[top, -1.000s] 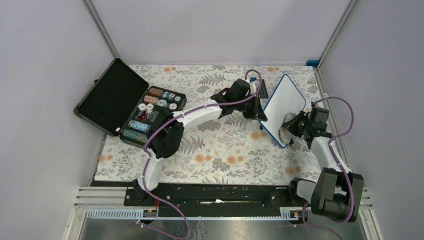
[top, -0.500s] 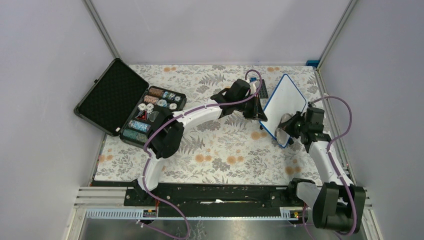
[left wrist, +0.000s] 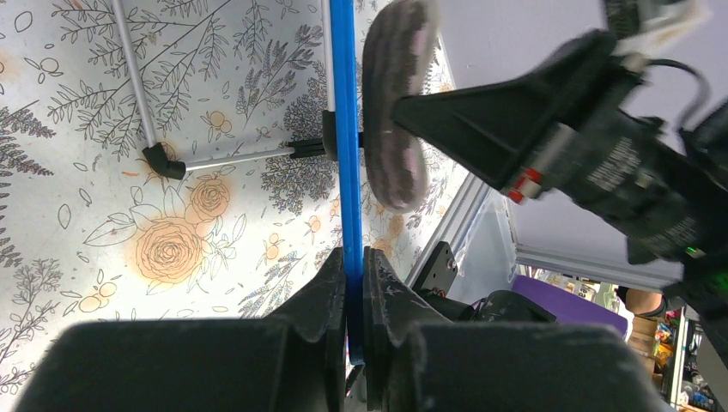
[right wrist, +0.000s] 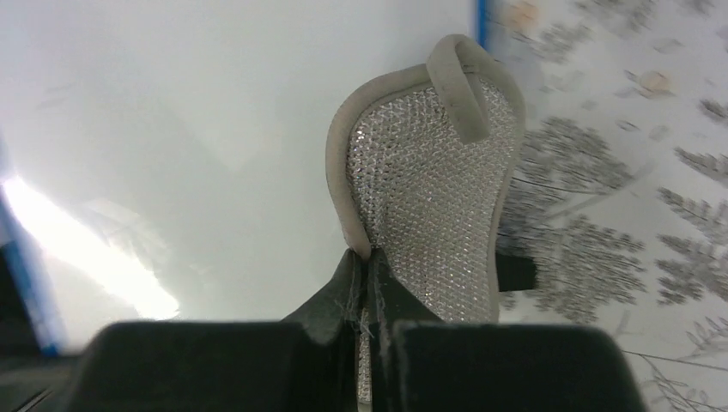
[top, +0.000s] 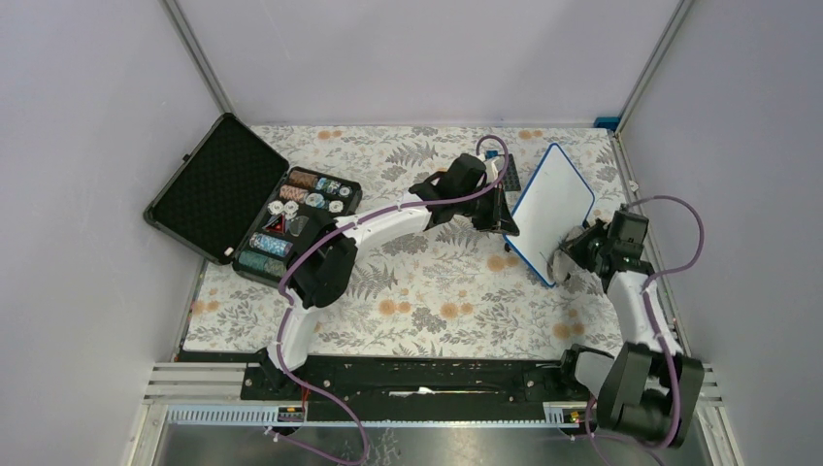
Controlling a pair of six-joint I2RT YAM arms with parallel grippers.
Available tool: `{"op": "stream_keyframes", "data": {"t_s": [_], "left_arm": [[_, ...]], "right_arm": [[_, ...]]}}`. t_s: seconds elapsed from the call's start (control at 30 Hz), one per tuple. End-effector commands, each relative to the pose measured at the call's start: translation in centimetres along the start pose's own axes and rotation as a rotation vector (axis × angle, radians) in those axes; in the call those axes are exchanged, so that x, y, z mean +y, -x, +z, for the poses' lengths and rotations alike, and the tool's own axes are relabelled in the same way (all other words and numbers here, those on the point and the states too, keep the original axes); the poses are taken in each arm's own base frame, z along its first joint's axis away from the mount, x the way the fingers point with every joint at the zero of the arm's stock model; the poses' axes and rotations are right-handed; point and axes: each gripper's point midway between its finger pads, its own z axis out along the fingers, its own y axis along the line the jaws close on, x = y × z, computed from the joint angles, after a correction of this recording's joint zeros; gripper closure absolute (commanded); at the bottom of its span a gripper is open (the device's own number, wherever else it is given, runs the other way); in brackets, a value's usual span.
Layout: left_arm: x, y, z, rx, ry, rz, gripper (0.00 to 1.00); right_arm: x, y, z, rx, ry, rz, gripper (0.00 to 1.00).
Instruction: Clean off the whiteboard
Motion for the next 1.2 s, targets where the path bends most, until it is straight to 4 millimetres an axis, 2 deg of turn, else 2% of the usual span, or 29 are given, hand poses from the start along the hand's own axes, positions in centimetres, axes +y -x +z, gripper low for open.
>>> {"op": "stream_keyframes", "data": {"t_s": [0.0, 0.07, 0.13, 0.2, 0.33, 0.43, 0.53, 0.6, 0.7, 0.83, 0.97, 1.07, 1.17], "left_arm": [[-0.9, -2.9, 0.5, 0.076, -0.024, 0.044, 1.0], [-0.9, -2.9, 0.5, 0.077, -0.024, 0.042, 1.0], [-1.0, -3.0, 0.5, 0.077, -0.026, 0.043, 1.0], [-1.0, -3.0, 0.5, 0.077, -0.026, 0.045, 1.0], [-1.1, -2.9, 0.1, 0.069, -0.023, 0.052, 1.0], [-1.3, -2.8, 0.1, 0.066, -0.026, 0.054, 1.0], [-1.3, -2.8, 0.2, 0.07, -0.028, 0.052, 1.0], [-1.3, -2.9, 0.2, 0.073, -0.03, 0.052, 1.0], [-1.3, -3.0, 0.3, 0.075, -0.03, 0.052, 1.0], [-1.3, -3.1, 0.3, 0.076, -0.029, 0.052, 1.0], [-1.2, -3.2, 0.5, 0.08, -0.028, 0.049, 1.0], [-1.0, -3.3, 0.7, 0.086, -0.027, 0.046, 1.0], [-0.9, -3.3, 0.7, 0.088, -0.027, 0.043, 1.0]], "right_arm": [[7.1, 2.3, -4.0, -0.086, 0.257, -0.097, 1.0], [8.7, 2.4, -4.4, -0.076, 0.325, -0.075, 1.0], [8.6, 2.3, -3.6, -0.066, 0.33, -0.041, 1.0], [7.0, 2.3, -2.1, -0.065, 0.253, -0.026, 1.0], [1.8, 1.9, 1.0, -0.038, 0.017, -0.004, 1.0], [-2.3, 0.7, 2.7, 0.005, -0.145, 0.039, 1.0], [-4.0, -0.4, 3.9, 0.039, -0.199, 0.057, 1.0], [-4.3, -0.7, 4.4, 0.06, -0.211, 0.055, 1.0], [-2.8, -0.5, 4.4, 0.088, -0.158, 0.038, 1.0], [3.0, 0.1, 3.0, 0.056, 0.006, -0.068, 1.0], [9.0, 0.0, 0.3, 0.016, 0.153, -0.174, 1.0], [10.3, 0.6, -1.0, -0.028, 0.19, -0.195, 1.0], [8.5, 1.4, -0.3, -0.074, 0.1, -0.211, 1.0]]}}
